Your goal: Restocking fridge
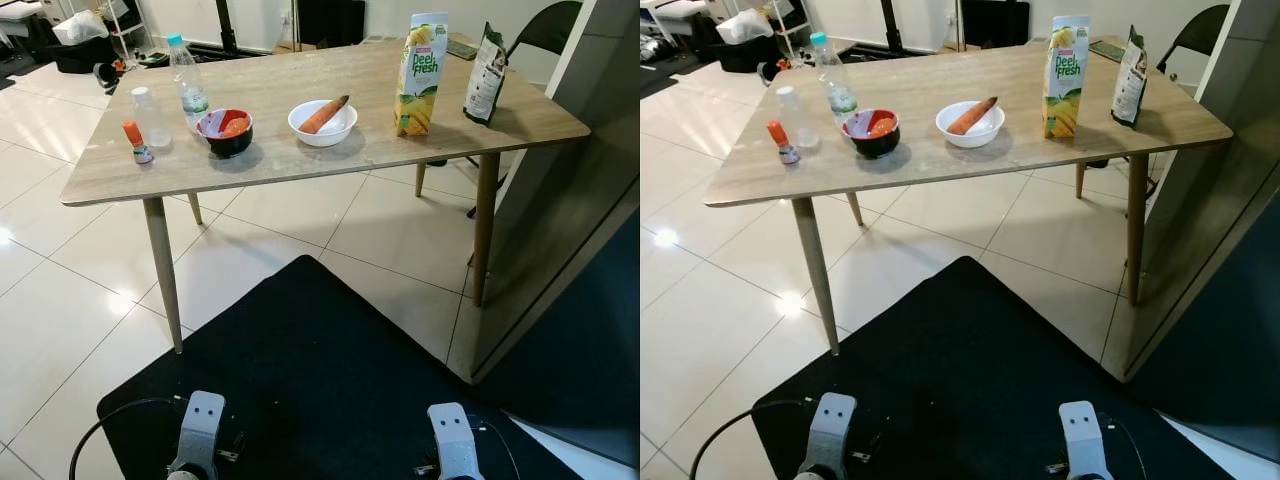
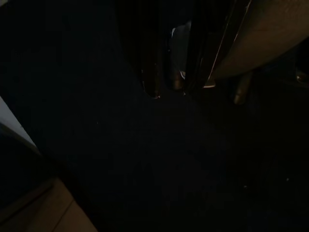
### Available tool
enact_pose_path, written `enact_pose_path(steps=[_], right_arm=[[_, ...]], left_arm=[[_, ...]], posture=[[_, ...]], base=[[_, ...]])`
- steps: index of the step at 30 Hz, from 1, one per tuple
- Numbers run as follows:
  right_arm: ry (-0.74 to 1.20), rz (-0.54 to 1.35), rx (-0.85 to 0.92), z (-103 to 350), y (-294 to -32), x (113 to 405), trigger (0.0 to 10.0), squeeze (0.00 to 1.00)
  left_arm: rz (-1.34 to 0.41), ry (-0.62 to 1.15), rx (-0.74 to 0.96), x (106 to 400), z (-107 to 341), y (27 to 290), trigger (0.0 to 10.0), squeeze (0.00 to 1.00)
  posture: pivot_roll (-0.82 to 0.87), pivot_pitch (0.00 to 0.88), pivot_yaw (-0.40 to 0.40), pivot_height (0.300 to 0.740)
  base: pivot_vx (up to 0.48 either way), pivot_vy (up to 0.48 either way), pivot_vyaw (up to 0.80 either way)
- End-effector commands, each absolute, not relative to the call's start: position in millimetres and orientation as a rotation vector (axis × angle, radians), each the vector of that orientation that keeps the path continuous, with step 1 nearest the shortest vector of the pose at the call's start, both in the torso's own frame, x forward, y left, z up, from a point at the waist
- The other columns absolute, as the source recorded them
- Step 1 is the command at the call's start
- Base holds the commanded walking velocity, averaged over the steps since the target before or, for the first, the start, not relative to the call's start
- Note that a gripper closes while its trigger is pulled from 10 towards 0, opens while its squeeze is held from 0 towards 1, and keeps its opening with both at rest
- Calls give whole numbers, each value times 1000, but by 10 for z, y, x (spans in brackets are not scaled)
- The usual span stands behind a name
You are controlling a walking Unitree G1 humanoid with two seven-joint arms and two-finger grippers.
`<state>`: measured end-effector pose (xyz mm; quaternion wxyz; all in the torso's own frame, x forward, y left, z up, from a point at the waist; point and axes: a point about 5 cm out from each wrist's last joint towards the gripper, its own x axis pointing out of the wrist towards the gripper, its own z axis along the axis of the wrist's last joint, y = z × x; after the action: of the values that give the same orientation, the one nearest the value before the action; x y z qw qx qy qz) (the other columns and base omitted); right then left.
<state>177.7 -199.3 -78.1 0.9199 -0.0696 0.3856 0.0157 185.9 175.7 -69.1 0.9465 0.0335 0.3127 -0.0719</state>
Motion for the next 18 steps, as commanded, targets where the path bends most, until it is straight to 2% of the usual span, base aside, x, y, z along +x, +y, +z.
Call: enact_pose_path(steps=[1, 18], right_arm=[[803, 43, -153, -806, -1979, 1722, 10000, 0], [779, 34, -172, -760, -2033, 1794, 10000, 0]], left_arm=[[-139, 638, 72, 1839, -696, 1779, 10000, 0], [-154, 636, 76, 1953, -656, 1754, 10000, 0]], posture=[[-190, 137, 52, 714], [-211, 118, 68, 714]], base=[[0, 0, 0], [0, 0, 0]])
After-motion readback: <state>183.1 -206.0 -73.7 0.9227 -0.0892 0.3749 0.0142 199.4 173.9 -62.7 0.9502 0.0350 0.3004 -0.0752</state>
